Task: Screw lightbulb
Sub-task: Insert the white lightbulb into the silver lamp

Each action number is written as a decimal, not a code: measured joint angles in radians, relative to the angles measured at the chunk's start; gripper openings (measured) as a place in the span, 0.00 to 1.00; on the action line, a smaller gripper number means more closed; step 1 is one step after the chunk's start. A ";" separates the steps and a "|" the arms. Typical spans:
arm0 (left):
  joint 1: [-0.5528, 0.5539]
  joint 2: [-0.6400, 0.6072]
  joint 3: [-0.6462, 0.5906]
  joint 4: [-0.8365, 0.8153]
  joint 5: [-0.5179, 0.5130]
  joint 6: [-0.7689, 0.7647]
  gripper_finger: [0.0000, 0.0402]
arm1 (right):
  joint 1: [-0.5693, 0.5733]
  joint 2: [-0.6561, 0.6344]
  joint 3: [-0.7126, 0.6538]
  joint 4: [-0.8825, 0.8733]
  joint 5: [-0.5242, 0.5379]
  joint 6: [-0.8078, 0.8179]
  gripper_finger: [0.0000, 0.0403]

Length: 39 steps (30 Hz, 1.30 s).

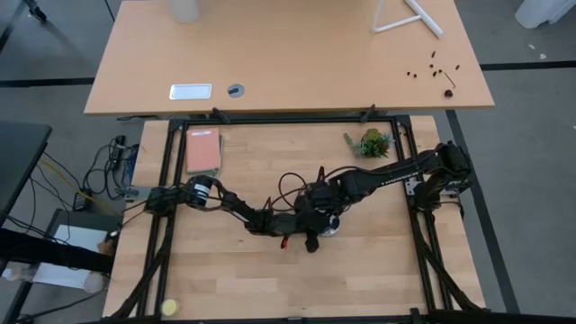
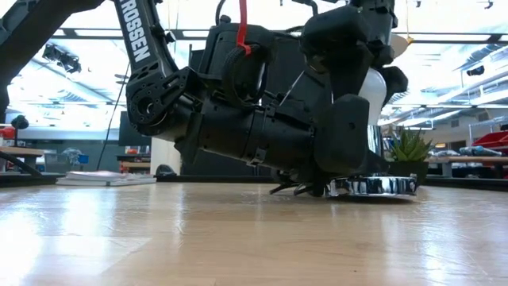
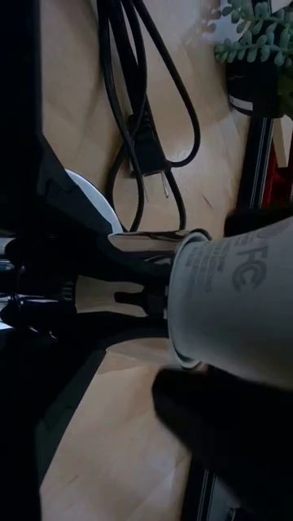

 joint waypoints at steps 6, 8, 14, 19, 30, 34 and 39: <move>0.000 0.000 0.001 -0.018 0.005 0.005 0.49 | 0.001 0.000 0.000 0.003 0.064 -0.170 0.79; 0.000 0.000 0.001 -0.020 0.005 0.011 0.49 | 0.001 -0.003 0.001 0.001 0.066 -0.217 0.80; -0.001 -0.001 0.001 -0.025 0.008 0.029 0.49 | 0.001 -0.031 0.055 -0.007 0.076 -0.358 0.83; -0.001 -0.001 0.001 -0.031 0.009 0.032 0.49 | 0.006 -0.096 0.075 -0.059 0.083 -0.439 0.84; -0.003 -0.001 0.001 -0.035 -0.007 0.030 0.60 | 0.314 -0.393 -0.145 -0.081 0.467 -0.246 0.83; -0.003 -0.001 0.000 -0.012 0.032 0.030 0.64 | 0.423 -0.479 -0.402 0.189 0.601 -0.161 0.82; -0.015 -0.034 -0.002 -0.033 0.053 0.076 0.65 | 0.480 -0.492 -0.671 0.545 0.644 -0.139 0.80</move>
